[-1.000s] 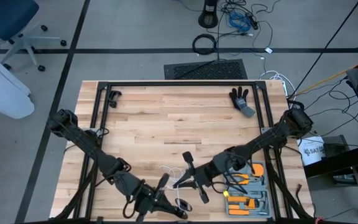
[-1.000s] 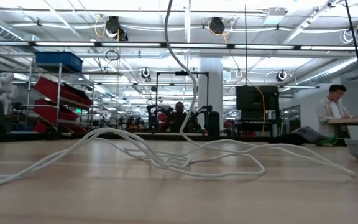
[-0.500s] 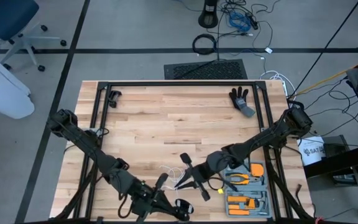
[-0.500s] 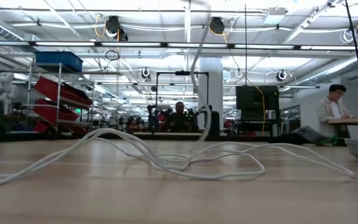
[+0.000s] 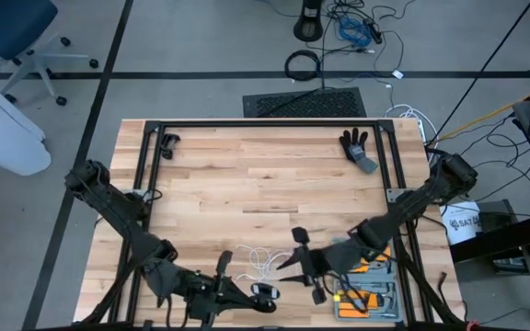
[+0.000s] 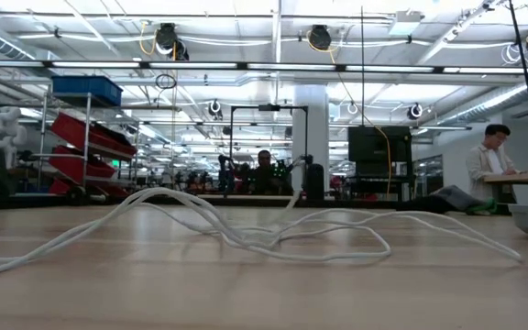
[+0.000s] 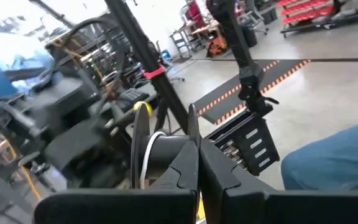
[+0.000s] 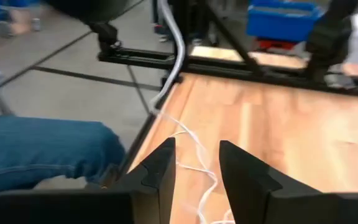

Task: Coil cords
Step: Coil the white cable wire onto the spool

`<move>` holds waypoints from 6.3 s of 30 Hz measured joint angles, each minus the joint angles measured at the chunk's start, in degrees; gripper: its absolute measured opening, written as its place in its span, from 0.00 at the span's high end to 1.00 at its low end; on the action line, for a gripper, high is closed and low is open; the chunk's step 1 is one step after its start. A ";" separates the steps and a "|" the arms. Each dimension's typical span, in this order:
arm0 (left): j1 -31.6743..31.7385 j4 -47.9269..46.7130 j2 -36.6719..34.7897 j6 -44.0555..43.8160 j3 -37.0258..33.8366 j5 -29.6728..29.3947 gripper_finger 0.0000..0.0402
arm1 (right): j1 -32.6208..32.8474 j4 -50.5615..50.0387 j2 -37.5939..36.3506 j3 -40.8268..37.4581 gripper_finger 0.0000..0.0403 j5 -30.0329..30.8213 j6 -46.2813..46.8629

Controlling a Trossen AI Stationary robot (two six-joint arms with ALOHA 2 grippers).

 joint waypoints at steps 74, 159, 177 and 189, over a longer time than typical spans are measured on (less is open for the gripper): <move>-5.05 -4.51 -2.35 -5.02 0.02 -11.07 1.00 | -1.90 10.73 13.05 -0.02 0.49 4.57 -4.19; -4.65 -16.06 -2.38 -17.48 0.02 -18.11 1.00 | 4.57 -2.08 -3.19 0.00 1.00 -5.36 -4.52; -1.81 -21.57 -2.38 -23.55 0.02 -16.95 1.00 | 9.73 -10.34 -3.21 8.37 1.00 -4.10 -5.87; 1.51 -20.73 -1.30 -27.64 0.02 -0.61 1.00 | 10.64 -14.26 -3.21 10.45 1.00 6.37 -10.63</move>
